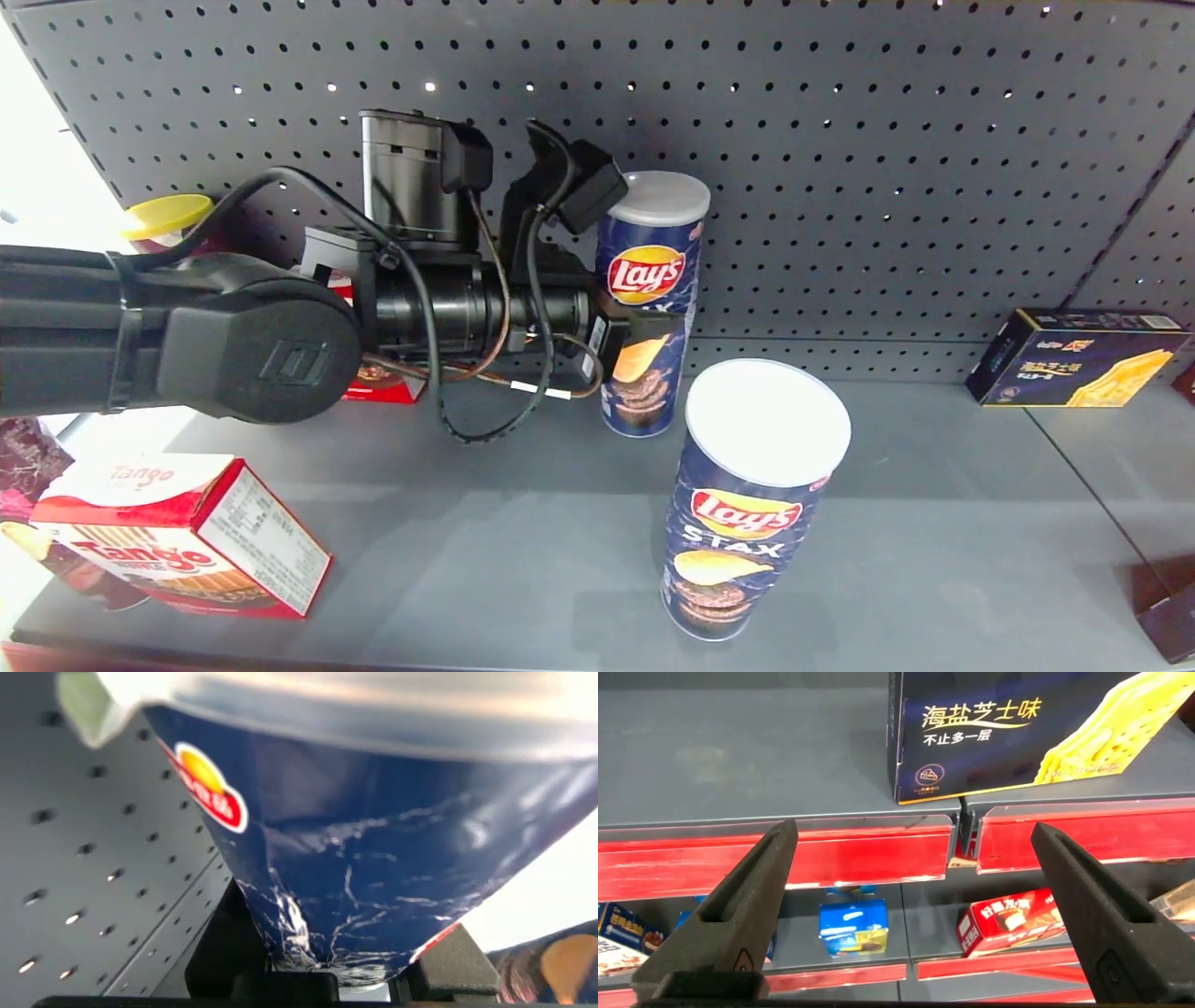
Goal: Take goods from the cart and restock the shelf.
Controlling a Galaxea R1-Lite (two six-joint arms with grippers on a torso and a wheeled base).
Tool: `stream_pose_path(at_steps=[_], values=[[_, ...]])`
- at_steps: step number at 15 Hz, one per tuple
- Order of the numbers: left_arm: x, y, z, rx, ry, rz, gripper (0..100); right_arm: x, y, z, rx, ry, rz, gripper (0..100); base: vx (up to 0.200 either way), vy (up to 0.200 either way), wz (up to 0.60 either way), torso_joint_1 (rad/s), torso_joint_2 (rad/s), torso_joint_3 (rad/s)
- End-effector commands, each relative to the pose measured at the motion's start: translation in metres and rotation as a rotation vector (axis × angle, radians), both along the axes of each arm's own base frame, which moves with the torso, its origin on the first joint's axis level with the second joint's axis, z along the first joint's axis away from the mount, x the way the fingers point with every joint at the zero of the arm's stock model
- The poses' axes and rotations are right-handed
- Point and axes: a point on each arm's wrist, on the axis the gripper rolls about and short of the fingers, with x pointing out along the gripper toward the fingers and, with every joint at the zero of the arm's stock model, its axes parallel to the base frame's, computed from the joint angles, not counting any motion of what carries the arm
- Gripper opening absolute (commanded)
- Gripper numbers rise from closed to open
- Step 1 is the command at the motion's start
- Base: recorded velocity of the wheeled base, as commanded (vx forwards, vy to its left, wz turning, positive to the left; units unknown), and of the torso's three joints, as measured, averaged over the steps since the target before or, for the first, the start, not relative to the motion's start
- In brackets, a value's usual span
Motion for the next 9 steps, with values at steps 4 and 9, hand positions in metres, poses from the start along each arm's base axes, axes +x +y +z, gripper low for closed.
stream_pose_path(at_steps=[4, 9], values=[[0.012, -0.010, -0.014, 0.013, 0.021, -0.005, 0, 0.000, 0.000, 0.000, 0.000, 0.003, 0.000, 100, 0.000, 0.000, 0.00, 0.000, 0.00, 0.000], [0.020, -0.021, -0.020, 0.000, 0.001, -0.017, 0, 0.000, 0.000, 0.000, 0.000, 0.003, 0.000, 100, 0.000, 0.000, 0.00, 0.000, 0.00, 0.000]])
